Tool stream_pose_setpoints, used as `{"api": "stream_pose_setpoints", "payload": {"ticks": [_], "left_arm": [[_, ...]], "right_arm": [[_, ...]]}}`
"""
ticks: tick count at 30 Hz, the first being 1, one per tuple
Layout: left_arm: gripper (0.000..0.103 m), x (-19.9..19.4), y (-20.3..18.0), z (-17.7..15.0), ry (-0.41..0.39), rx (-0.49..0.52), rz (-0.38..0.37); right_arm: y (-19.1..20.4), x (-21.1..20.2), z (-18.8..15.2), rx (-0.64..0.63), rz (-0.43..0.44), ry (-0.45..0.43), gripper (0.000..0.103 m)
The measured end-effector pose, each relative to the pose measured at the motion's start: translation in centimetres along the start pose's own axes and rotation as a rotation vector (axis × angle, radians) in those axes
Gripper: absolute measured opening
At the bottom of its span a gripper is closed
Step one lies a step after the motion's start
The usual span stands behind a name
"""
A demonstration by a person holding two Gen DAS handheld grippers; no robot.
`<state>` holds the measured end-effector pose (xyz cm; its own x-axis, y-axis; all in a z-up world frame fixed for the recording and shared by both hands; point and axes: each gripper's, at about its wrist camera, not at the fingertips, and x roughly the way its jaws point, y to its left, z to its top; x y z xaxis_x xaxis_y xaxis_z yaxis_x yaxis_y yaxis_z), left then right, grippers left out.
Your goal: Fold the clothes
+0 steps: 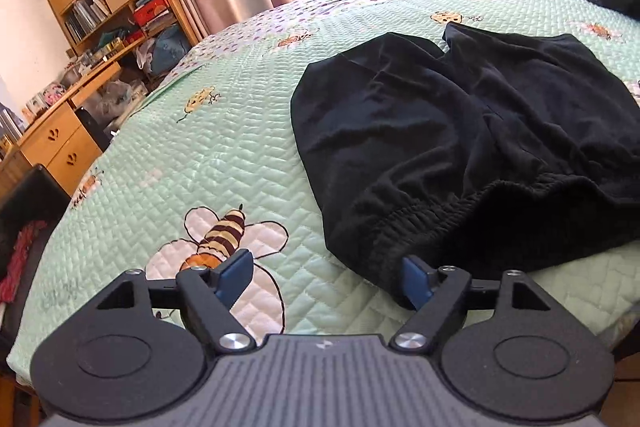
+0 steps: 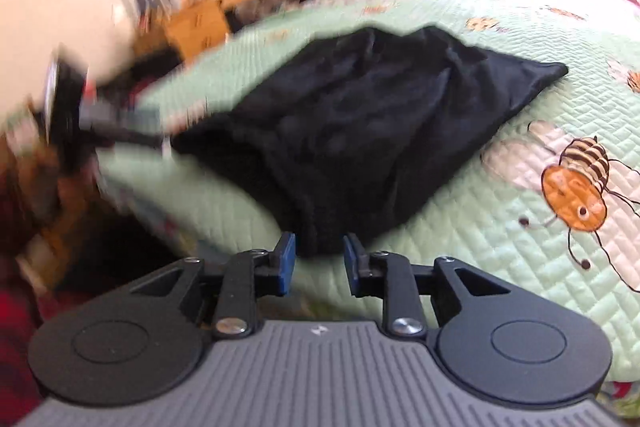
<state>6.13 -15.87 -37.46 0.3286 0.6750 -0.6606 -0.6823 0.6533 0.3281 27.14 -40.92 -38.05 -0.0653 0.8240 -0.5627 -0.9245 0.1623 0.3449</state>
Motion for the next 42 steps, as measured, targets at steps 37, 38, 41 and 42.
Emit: {"api": "stream_pose_setpoints", "payload": {"ticks": [37,38,41,42], "left_arm": [[0.091,0.3,1.4,3.4,-0.078,-0.135,-0.223],[0.091,1.5,0.8,3.5,-0.044,-0.126,-0.208],[0.087,4.4,-0.5,2.7,0.061,-0.094,-0.174],[0.087,5.0,-0.8,2.2,0.085,-0.087,-0.172]], "right_arm": [[1.8,7.9,0.0,0.146,0.156,0.118,0.055],[1.3,7.6,0.1,0.182,0.172,0.107,0.055],[-0.7,5.0,1.1,0.268,0.167,-0.025,0.055],[-1.7,4.0,1.6,0.288,0.131,-0.078,0.055]]}}
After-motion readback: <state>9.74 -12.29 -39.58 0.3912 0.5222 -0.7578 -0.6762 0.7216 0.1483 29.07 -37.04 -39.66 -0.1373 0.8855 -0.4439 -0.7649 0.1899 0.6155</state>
